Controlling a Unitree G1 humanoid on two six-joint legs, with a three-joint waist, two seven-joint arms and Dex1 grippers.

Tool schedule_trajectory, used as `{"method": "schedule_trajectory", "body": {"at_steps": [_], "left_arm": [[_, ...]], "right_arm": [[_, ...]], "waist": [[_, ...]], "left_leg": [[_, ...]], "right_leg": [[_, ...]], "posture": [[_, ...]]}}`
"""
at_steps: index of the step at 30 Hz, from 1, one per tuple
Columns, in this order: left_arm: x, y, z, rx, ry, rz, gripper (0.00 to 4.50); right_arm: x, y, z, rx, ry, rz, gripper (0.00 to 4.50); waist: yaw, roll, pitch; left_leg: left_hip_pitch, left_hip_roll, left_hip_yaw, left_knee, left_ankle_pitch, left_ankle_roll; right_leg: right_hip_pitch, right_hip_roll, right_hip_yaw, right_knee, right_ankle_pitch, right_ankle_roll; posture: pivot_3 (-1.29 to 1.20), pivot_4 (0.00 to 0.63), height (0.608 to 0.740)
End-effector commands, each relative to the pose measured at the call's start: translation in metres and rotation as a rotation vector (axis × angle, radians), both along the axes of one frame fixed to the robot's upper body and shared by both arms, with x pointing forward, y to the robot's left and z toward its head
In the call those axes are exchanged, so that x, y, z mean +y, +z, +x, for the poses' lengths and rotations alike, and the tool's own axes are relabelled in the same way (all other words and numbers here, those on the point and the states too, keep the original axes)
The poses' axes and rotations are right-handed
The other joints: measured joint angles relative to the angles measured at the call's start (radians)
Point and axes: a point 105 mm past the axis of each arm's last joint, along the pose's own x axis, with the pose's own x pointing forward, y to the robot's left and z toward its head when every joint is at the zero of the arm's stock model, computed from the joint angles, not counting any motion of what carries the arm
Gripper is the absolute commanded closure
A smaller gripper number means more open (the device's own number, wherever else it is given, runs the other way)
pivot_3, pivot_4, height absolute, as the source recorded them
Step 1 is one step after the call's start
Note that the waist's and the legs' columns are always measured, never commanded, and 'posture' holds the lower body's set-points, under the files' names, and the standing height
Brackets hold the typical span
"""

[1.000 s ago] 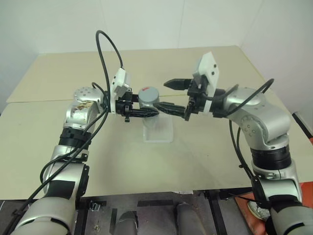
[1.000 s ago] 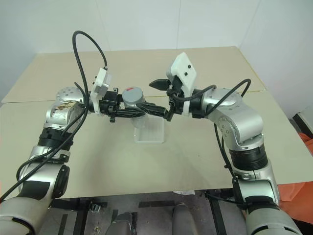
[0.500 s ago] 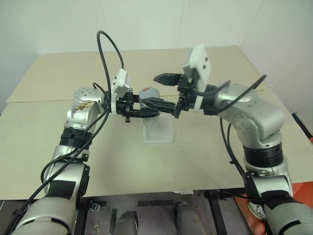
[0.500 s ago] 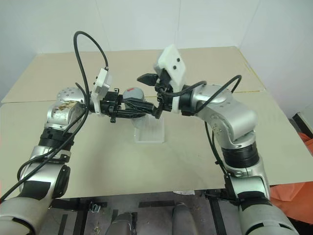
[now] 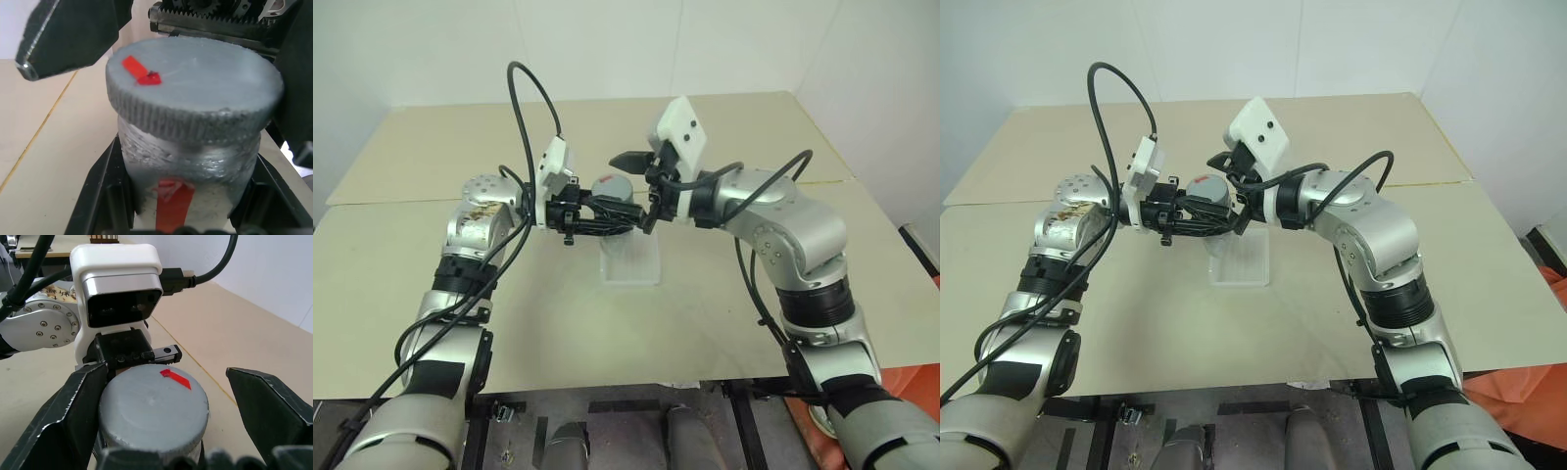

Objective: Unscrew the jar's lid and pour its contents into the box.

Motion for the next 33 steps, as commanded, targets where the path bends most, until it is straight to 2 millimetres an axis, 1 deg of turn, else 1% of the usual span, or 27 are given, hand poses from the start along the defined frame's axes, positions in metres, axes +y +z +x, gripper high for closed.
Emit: {"method": "schedule_trajectory", "body": {"at_steps": [1,9,26,29,32,33], "left_arm": [[0.004,0.010,-0.003,-0.040,-0.002,0.002,2.55],[0.003,0.010,-0.002,-0.040,-0.005,0.002,2.55],[0.003,0.010,-0.003,-0.043,-0.003,0.005,2.55],[0.004,0.010,-0.003,-0.044,-0.001,0.004,2.55],[0.004,0.010,-0.003,-0.047,0.003,0.005,2.55],[0.004,0.010,-0.003,-0.047,0.004,0.005,2.55]], "right_arm": [[-0.010,0.016,-0.005,-0.053,0.007,0.030,0.04],[-0.019,0.015,-0.006,-0.051,0.007,0.014,0.04],[-0.008,0.010,-0.014,-0.021,0.087,-0.003,0.04],[-0.007,0.010,-0.015,-0.018,0.095,-0.004,0.59],[-0.007,0.012,-0.015,-0.020,0.097,0.000,1.50],[-0.007,0.013,-0.014,-0.020,0.094,0.007,1.63]], "waist": [[0.000,0.000,0.000],[-0.001,0.000,0.000],[0.000,0.000,0.000],[0.000,0.000,0.000],[0.000,0.000,0.000],[0.000,0.000,0.000]], "left_leg": [[0.000,0.000,0.000,0.000,0.000,0.000],[0.000,0.000,0.000,0.000,0.000,0.000],[0.000,0.000,0.000,0.000,0.000,0.000],[0.000,0.000,0.000,0.000,0.000,0.000],[0.000,0.000,0.000,0.000,0.000,0.000],[0.000,0.000,0.000,0.000,0.000,0.000]], "right_leg": [[0.000,0.000,0.000,0.000,0.000,0.000],[0.000,0.000,0.000,0.000,0.000,0.000],[0.000,0.000,0.000,0.000,0.000,0.000],[0.000,0.000,0.000,0.000,0.000,0.000],[0.000,0.000,0.000,0.000,0.000,0.000],[0.000,0.000,0.000,0.000,0.000,0.000]], "posture": [[0.00,0.150,0.740],[0.00,0.150,0.740],[0.00,0.150,0.740],[0.00,0.150,0.740],[0.00,0.150,0.740],[0.00,0.150,0.740]]}}
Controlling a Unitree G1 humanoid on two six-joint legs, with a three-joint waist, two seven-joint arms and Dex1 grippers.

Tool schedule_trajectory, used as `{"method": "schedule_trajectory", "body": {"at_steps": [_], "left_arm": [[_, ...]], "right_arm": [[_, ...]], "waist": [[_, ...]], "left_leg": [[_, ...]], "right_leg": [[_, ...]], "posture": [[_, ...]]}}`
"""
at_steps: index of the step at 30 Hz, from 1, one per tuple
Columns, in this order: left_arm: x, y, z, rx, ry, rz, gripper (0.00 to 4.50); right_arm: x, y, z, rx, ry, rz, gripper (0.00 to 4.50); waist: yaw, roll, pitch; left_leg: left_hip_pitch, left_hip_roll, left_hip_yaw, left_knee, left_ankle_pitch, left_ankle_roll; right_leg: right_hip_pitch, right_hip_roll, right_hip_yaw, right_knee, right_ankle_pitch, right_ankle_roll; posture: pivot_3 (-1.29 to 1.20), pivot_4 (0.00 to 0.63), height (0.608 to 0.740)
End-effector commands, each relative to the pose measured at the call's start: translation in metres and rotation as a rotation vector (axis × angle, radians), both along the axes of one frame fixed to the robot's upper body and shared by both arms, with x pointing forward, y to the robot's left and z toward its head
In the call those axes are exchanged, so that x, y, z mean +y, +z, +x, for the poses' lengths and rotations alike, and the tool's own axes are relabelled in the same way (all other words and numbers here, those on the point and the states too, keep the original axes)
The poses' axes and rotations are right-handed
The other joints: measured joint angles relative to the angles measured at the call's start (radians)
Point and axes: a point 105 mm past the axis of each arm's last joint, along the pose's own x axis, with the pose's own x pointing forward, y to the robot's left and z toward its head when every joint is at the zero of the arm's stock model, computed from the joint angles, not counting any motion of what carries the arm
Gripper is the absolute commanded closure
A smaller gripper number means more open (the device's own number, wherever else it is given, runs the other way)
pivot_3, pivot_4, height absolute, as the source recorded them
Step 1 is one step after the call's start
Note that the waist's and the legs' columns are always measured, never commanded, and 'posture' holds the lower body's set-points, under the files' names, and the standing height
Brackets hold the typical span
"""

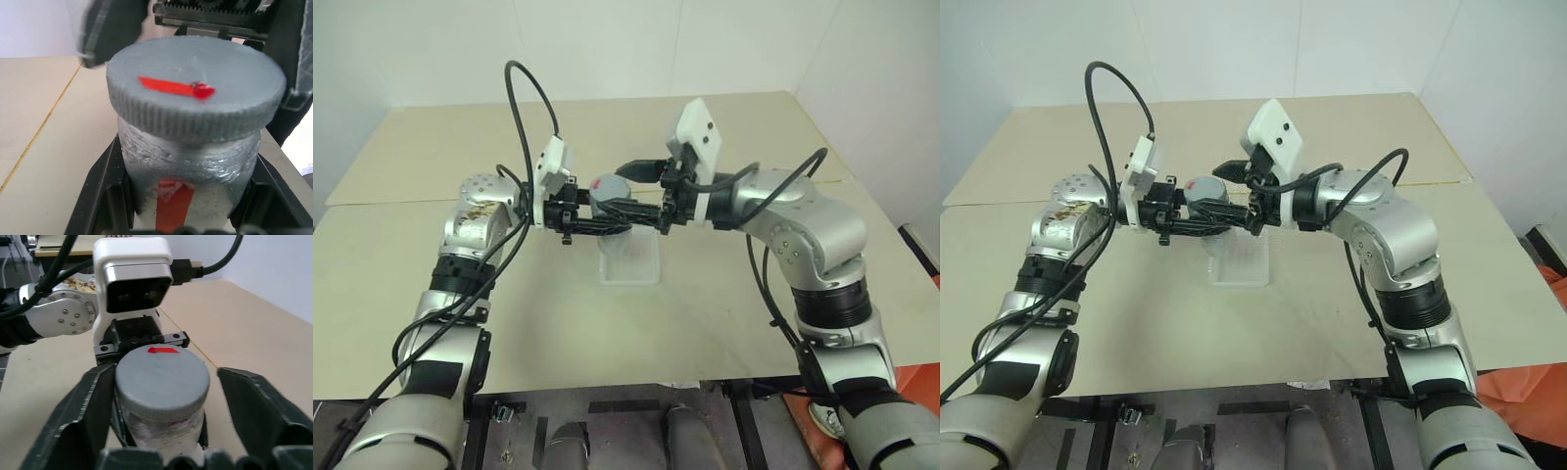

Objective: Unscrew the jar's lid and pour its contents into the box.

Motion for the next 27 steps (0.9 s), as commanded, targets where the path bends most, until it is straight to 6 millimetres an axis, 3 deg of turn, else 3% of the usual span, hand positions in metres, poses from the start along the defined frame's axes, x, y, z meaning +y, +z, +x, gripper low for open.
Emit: {"method": "schedule_trajectory", "body": {"at_steps": [1,4,11,14,17,20,27], "left_arm": [[0.002,0.010,-0.003,-0.044,-0.004,0.001,2.55],[0.003,0.009,-0.003,-0.043,-0.002,0.003,2.55],[0.006,-0.001,-0.003,-0.032,0.006,0.029,2.55],[0.005,-0.001,-0.001,-0.030,0.019,0.012,2.55],[0.007,0.003,0.003,-0.037,0.060,-0.014,2.55],[0.017,0.007,0.007,-0.042,0.114,-0.036,2.55],[0.031,0.013,0.013,-0.073,0.198,-0.041,2.55]], "right_arm": [[0.003,0.017,-0.007,-0.044,0.022,0.031,1.70],[0.002,0.027,-0.009,-0.037,0.026,0.079,1.70],[-0.019,0.074,-0.008,0.084,0.039,0.283,1.70],[-0.030,0.073,-0.001,0.013,-0.056,0.265,1.70],[-0.059,0.044,0.017,-0.054,-0.244,0.181,1.70],[-0.103,-0.011,0.026,-0.005,-0.433,0.103,1.70],[-0.142,-0.110,0.035,0.129,-0.665,-0.040,1.70]], "waist": [[0.000,0.000,0.000],[0.000,0.000,0.000],[0.001,0.001,0.000],[0.001,0.001,0.000],[0.005,0.001,0.000],[0.014,0.000,0.000],[-0.002,0.001,0.000]], "left_leg": [[0.000,0.000,0.000,0.000,0.000,0.000],[0.000,0.000,0.000,0.000,0.000,0.000],[0.000,0.000,0.000,0.000,0.000,0.000],[0.000,0.000,0.000,0.000,0.000,0.000],[0.000,0.000,0.000,0.000,0.000,0.000],[-0.002,0.000,-0.001,0.000,0.000,0.000],[-0.001,0.000,0.000,0.001,0.000,0.001]], "right_leg": [[0.000,0.000,0.000,0.000,0.000,0.000],[0.000,0.000,0.000,0.000,0.000,0.000],[0.000,0.000,0.000,0.000,0.000,0.000],[0.000,0.000,0.000,0.000,0.000,0.000],[0.000,0.000,0.000,0.000,0.000,0.000],[0.001,0.000,-0.001,-0.002,0.000,0.001],[-0.001,0.000,0.000,0.001,0.000,0.000]], "posture": [[0.00,0.150,0.740],[0.00,0.150,0.740],[0.00,0.150,0.740],[0.00,0.150,0.740],[0.00,0.150,0.740],[0.00,0.150,0.740],[0.00,0.150,0.740]]}}
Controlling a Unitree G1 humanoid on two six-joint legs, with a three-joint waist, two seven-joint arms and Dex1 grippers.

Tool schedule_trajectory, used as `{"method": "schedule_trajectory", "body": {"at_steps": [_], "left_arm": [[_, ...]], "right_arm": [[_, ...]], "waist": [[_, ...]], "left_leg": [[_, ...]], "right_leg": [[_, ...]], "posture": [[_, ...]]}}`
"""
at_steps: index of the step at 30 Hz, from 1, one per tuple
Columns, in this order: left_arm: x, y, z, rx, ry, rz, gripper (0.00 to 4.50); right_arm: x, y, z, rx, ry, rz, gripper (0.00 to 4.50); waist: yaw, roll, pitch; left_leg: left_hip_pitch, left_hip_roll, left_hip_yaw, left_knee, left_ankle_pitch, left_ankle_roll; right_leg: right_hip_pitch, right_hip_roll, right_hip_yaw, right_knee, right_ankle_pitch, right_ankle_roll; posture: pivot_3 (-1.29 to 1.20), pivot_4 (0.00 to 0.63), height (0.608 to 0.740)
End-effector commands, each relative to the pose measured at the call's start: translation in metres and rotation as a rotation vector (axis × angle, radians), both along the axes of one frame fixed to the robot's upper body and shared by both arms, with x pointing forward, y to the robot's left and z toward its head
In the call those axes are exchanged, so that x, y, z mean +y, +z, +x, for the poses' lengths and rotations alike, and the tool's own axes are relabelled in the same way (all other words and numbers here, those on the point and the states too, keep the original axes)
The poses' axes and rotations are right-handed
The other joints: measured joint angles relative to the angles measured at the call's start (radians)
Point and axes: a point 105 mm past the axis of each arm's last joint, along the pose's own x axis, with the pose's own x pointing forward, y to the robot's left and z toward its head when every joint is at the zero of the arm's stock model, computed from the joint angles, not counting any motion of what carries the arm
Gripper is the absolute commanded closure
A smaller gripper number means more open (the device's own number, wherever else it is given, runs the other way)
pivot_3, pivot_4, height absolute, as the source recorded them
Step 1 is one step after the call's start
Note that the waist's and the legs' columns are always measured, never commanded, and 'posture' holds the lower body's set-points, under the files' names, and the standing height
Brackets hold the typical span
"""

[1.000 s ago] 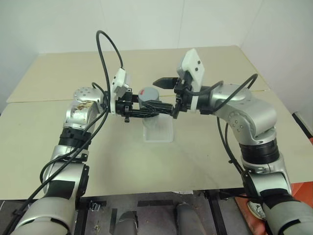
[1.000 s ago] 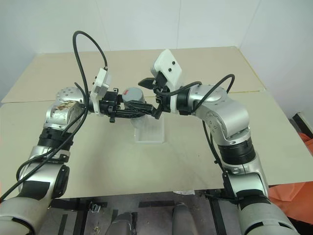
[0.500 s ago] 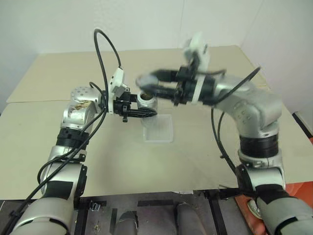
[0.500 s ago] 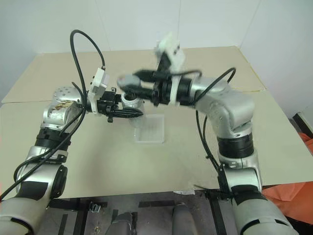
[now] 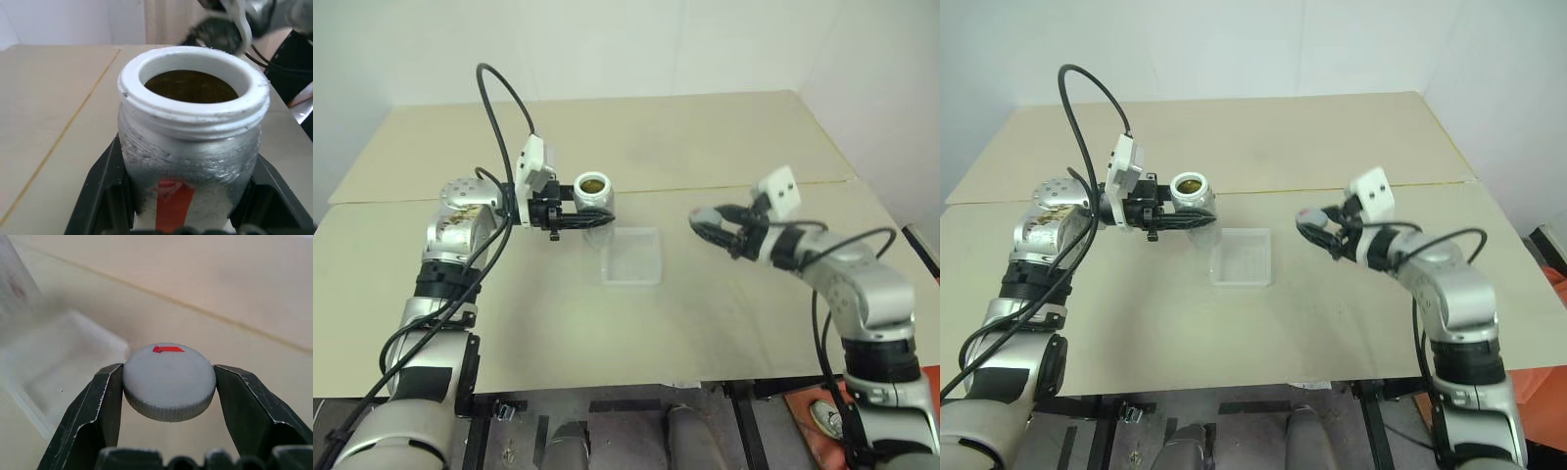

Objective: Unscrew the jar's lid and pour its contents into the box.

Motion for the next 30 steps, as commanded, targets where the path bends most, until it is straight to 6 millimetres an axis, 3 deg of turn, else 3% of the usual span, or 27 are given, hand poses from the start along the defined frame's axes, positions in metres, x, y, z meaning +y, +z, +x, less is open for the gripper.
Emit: {"method": "schedule_trajectory", "body": {"at_steps": [1,3,4,7,10,13,15,18,23,27,30], "left_arm": [[0.008,0.013,0.003,-0.064,0.048,-0.012,2.55],[0.008,0.013,0.004,-0.076,0.064,-0.005,2.55],[0.008,0.013,0.005,-0.084,0.073,-0.002,2.55],[0.005,0.013,0.010,-0.129,0.118,-0.001,2.55],[0.001,0.015,0.016,-0.203,0.174,-0.010,2.55],[-0.005,0.021,0.029,-0.411,0.291,0.053,2.55],[-0.009,0.022,0.039,-0.733,0.373,0.237,2.55],[-0.021,0.025,0.045,-1.180,0.367,0.453,2.55],[-0.055,0.035,0.042,-1.785,0.211,0.536,2.55],[-0.077,0.019,0.038,-1.934,0.063,0.523,2.55],[-0.086,-0.005,0.043,-2.048,-0.088,0.657,2.55]], "right_arm": [[-0.009,-0.024,0.006,0.005,-0.080,-0.038,1.70],[-0.012,-0.039,0.008,0.029,-0.106,-0.058,0.98],[-0.013,-0.044,0.008,0.044,-0.108,-0.065,0.84],[-0.014,-0.048,0.006,0.060,-0.097,-0.069,0.05],[-0.017,-0.032,0.003,0.032,-0.083,-0.100,0.05],[-0.010,0.011,-0.011,-0.005,0.021,-0.073,0.05],[-0.002,0.036,-0.029,0.038,0.141,-0.048,0.05],[0.009,0.052,-0.051,0.151,0.299,-0.062,0.05],[0.017,0.063,-0.061,0.253,0.378,-0.110,0.05],[0.025,0.075,-0.058,0.236,0.392,-0.124,0.05],[0.030,0.091,-0.055,0.194,0.386,-0.095,0.05]], "waist": [[0.000,0.000,0.000],[0.001,0.000,0.000],[0.002,0.000,0.000],[0.004,0.000,0.000],[0.007,0.000,0.000],[0.012,0.000,0.000],[0.012,0.001,0.000],[0.022,0.000,0.000],[0.051,0.000,0.001],[0.066,0.000,0.001],[0.067,0.000,0.001]], "left_leg": [[0.002,0.000,0.000,0.000,0.000,0.000],[0.002,0.000,0.000,0.000,0.000,0.000],[0.002,0.000,0.000,0.000,0.000,0.000],[0.001,0.000,0.000,0.000,0.000,0.000],[0.001,0.000,0.000,0.000,0.000,0.000],[0.000,0.000,0.000,0.000,0.000,0.000],[0.000,0.000,0.000,0.000,0.000,0.000],[0.001,0.000,0.000,-0.001,0.000,0.000],[-0.001,-0.002,0.000,0.000,0.000,0.000],[-0.005,-0.002,0.000,0.001,0.000,0.000],[-0.007,-0.002,0.000,0.001,0.000,0.000]], "right_leg": [[0.001,0.000,0.000,0.000,0.000,0.000],[0.002,0.000,0.000,-0.001,0.000,0.000],[0.002,0.000,0.000,-0.001,0.000,0.000],[0.001,0.000,0.000,-0.002,0.000,0.000],[0.002,0.000,0.000,-0.002,0.000,0.000],[0.002,0.000,0.000,-0.009,0.000,0.000],[0.002,0.000,0.000,-0.009,0.000,0.000],[0.003,0.000,0.000,-0.010,0.000,0.000],[0.003,-0.001,0.000,-0.012,0.001,0.002],[0.001,-0.002,0.000,-0.010,0.002,0.003],[-0.001,-0.002,-0.001,-0.009,0.002,0.003]], "posture": [[0.00,0.150,0.740],[0.00,0.150,0.740],[0.00,0.150,0.740],[0.00,0.150,0.740],[0.00,0.150,0.740],[0.00,0.150,0.740],[0.00,0.150,0.740],[0.00,0.150,0.740],[0.00,0.150,0.740],[0.00,0.150,0.740],[0.00,0.150,0.740]]}}
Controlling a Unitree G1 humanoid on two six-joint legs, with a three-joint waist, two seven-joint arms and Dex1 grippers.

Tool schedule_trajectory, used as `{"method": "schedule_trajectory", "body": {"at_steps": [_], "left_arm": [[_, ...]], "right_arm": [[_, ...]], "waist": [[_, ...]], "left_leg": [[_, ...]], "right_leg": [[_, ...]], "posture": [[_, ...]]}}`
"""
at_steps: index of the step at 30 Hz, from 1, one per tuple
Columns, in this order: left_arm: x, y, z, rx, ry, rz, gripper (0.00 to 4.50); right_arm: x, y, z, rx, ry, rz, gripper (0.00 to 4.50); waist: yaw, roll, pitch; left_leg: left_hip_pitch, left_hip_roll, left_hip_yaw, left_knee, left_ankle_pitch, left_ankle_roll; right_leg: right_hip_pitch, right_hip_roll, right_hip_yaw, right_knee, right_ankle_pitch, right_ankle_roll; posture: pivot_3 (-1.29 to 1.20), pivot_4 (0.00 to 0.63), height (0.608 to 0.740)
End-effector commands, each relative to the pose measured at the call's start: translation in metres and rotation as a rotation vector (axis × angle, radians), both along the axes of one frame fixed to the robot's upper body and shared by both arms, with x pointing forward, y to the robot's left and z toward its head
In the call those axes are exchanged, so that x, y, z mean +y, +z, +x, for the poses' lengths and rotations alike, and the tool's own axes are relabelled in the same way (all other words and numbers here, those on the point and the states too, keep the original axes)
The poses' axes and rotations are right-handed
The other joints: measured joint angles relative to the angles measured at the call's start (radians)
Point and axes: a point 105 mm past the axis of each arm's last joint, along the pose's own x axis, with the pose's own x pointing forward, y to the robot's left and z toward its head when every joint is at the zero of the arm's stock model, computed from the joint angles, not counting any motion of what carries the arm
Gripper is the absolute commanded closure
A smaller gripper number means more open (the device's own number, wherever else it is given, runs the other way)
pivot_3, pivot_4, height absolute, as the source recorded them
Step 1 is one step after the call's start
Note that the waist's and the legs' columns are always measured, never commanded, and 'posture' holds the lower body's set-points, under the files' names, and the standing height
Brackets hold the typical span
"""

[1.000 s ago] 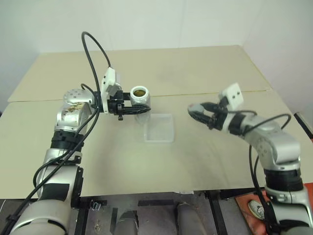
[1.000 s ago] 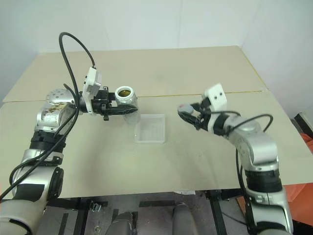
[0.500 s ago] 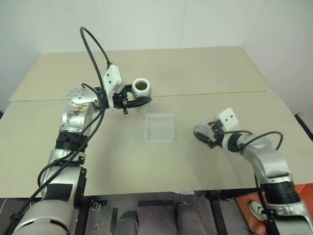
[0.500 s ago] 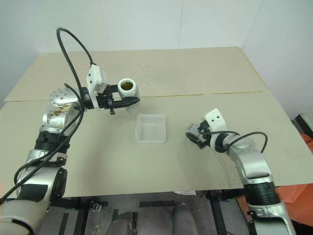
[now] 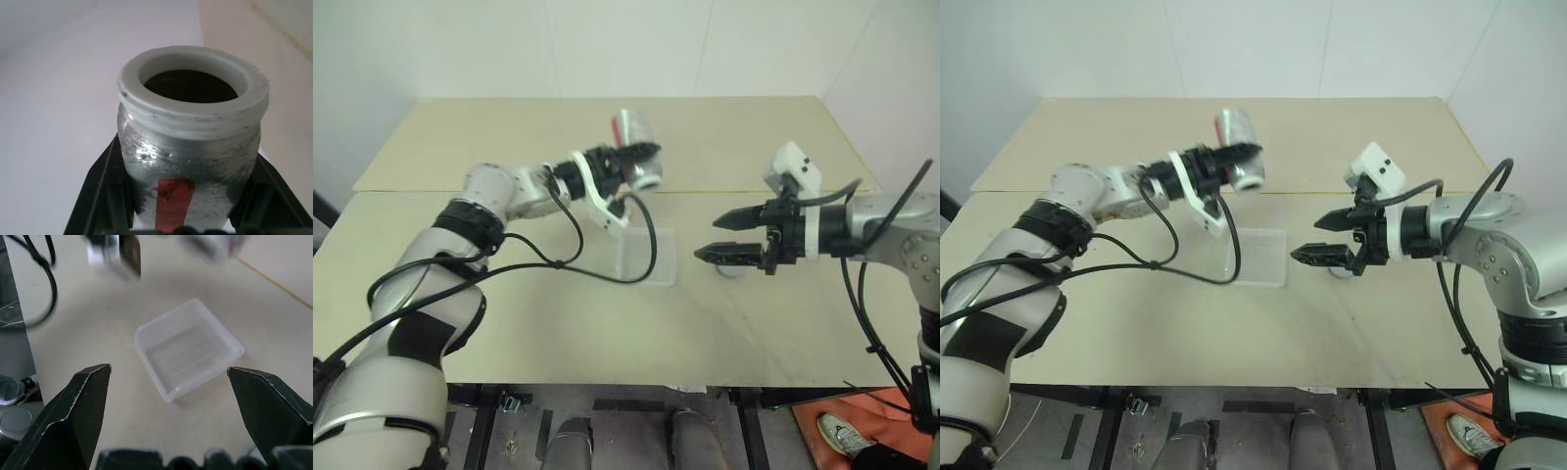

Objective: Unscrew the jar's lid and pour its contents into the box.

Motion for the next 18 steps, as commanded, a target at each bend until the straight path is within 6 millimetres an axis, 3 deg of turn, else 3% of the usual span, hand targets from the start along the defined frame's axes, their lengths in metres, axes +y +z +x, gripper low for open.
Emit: {"method": "schedule_trajectory", "body": {"at_steps": [1,7,14,16,18], "left_arm": [[-0.008,-0.008,0.003,-0.132,-0.024,0.142,2.55],[-0.016,-0.005,0.011,-0.191,-0.007,0.149,2.55],[-0.019,0.001,0.008,-0.198,-0.030,0.117,2.55],[-0.016,0.004,0.006,-0.109,-0.022,0.027,2.55],[-0.006,0.011,0.011,0.117,0.064,-0.175,2.55]], "right_arm": [[0.004,0.023,0.000,-0.067,-0.010,0.039,0.05],[0.007,0.043,-0.014,-0.099,-0.003,0.133,0.05],[0.010,0.031,-0.018,-0.066,0.005,0.134,0.05],[0.010,0.021,-0.015,-0.068,-0.010,0.118,0.05],[0.008,0.016,-0.008,-0.105,-0.040,0.116,0.05]], "waist": [[-0.001,0.000,0.000],[0.003,0.000,0.000],[0.005,0.000,0.000],[0.005,0.000,0.000],[0.004,0.000,0.000]], "left_leg": [[-0.001,0.000,0.000,0.000,0.000,0.000],[-0.004,0.000,0.000,0.000,0.000,-0.001],[-0.004,0.000,0.000,0.000,0.000,0.000],[-0.004,0.000,0.000,0.000,0.000,-0.001],[-0.004,0.000,0.000,0.000,0.000,-0.001]], "right_leg": [[-0.001,0.000,0.000,0.000,0.000,0.000],[-0.003,0.000,-0.001,0.001,0.000,0.000],[-0.003,0.000,-0.001,0.001,0.000,0.000],[-0.003,0.000,-0.001,0.001,0.000,0.000],[-0.003,0.000,-0.001,0.001,0.000,0.000]], "posture": [[0.00,0.150,0.740],[0.00,0.150,0.740],[0.00,0.150,0.740],[0.00,0.150,0.740],[0.00,0.150,0.740]]}}
